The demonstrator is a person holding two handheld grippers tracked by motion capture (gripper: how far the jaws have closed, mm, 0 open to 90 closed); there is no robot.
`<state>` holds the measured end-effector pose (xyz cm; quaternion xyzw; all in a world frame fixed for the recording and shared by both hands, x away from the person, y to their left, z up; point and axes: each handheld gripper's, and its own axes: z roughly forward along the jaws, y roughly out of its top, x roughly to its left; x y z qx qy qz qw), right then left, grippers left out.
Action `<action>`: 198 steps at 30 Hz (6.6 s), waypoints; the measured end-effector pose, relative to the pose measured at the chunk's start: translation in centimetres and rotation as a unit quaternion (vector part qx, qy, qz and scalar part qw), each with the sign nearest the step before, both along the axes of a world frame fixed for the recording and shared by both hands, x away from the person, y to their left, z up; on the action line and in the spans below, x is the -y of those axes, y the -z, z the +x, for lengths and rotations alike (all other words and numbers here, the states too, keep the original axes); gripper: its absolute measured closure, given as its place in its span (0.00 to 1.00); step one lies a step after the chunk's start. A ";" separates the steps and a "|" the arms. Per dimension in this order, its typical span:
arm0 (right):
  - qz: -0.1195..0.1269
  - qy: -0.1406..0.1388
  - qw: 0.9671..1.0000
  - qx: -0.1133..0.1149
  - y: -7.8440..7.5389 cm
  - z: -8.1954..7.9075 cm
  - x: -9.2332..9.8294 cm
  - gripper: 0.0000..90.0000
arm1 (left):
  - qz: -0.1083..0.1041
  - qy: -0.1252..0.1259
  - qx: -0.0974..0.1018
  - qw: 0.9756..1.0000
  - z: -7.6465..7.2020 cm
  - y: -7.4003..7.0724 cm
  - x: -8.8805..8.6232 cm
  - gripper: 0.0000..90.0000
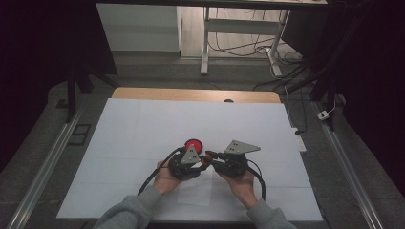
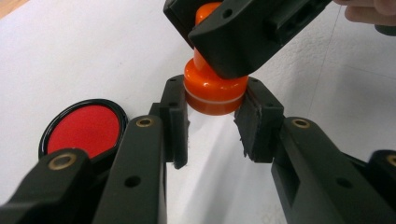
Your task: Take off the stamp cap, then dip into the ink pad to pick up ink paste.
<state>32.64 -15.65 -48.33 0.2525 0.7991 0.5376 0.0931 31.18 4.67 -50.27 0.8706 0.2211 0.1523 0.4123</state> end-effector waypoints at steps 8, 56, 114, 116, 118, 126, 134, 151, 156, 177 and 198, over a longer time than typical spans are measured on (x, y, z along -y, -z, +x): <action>0.006 0.000 1.000 -0.014 0.1 0.2 0.1 0.81 | 0.005 0.000 0.004 1.000 0.0 0.0 0.0 0.72; 0.024 0.031 0.999 -0.013 -0.6 1.2 3.6 0.81 | -0.046 -0.046 -0.014 0.998 -0.5 -1.4 -6.2 0.72; 0.022 0.030 0.999 -0.005 -0.7 1.2 3.7 0.81 | -0.077 -0.155 -0.034 0.984 -5.1 0.2 -18.5 0.72; 0.021 0.030 0.999 -0.004 -0.8 1.2 3.8 0.81 | -0.074 -0.155 -0.036 0.984 -5.0 0.3 -18.4 0.72; 0.023 0.031 0.999 -0.002 -0.8 1.2 3.8 0.81 | -0.073 -0.154 -0.036 0.985 -5.0 0.4 -18.3 0.72; 0.022 0.032 0.999 0.000 -0.9 1.1 3.8 0.81 | -0.071 -0.151 -0.036 0.985 -5.0 0.4 -18.1 0.72; 0.022 0.030 0.999 0.004 -1.1 1.1 3.7 0.81 | -0.070 -0.150 -0.035 0.986 -5.0 0.4 -18.1 0.72; 0.016 0.029 0.999 0.005 -1.1 1.7 2.7 0.81 | -0.074 -0.151 -0.036 0.985 -5.0 0.3 -18.2 0.72; 0.022 0.034 0.999 -0.001 -1.1 2.2 2.7 0.81 | -0.075 -0.150 -0.037 0.985 -5.0 0.4 -18.1 0.72; 0.016 0.036 0.999 -0.016 -0.3 4.6 0.0 0.80 | -0.072 -0.146 -0.040 0.986 -4.9 0.5 -17.9 0.72; 0.004 0.039 0.999 -0.032 0.5 6.9 -2.6 0.80 | -0.070 -0.141 -0.041 0.987 -4.8 0.6 -17.7 0.72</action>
